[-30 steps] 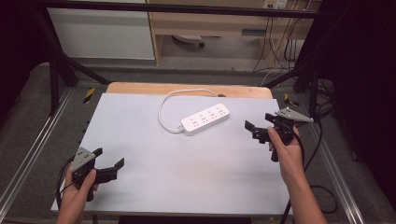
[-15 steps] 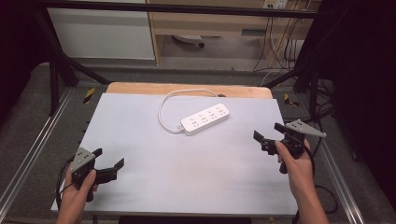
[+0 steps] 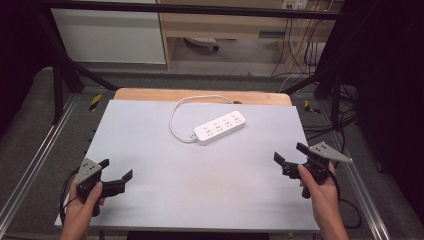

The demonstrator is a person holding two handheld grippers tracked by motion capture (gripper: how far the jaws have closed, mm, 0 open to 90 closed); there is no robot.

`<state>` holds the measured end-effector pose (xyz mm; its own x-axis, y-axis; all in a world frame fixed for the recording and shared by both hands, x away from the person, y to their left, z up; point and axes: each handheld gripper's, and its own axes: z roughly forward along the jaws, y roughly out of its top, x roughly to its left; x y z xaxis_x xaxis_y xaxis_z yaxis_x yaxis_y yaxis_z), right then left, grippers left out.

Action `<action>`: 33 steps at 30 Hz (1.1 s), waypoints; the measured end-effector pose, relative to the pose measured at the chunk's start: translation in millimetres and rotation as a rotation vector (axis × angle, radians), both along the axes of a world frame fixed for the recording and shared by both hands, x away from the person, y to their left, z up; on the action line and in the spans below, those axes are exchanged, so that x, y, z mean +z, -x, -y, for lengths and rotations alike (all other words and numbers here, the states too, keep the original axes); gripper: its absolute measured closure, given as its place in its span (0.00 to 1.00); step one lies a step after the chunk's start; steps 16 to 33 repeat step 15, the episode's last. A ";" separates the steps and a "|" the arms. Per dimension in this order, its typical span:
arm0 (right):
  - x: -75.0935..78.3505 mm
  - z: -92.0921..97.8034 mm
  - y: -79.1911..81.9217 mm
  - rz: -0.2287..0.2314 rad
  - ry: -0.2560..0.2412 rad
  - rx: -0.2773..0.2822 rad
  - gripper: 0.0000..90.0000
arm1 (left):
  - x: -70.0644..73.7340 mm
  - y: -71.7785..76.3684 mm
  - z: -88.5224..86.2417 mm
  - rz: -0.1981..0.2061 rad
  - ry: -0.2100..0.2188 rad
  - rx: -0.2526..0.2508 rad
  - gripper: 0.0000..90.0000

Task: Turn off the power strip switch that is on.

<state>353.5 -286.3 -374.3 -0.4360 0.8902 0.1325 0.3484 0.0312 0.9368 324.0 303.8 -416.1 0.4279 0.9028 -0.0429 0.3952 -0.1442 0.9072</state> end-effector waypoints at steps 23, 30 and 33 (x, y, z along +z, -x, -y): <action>-54.9 -25.9 10.9 -0.053 0.103 -0.026 0.05 | 0.6 0.3 1.4 0.002 0.000 -0.009 0.07; -54.9 -25.9 10.9 -0.053 0.103 -0.026 0.05 | 0.6 0.3 1.4 0.002 0.000 -0.009 0.07; -54.9 -25.9 10.9 -0.053 0.103 -0.026 0.05 | 0.6 0.3 1.4 0.002 0.000 -0.009 0.07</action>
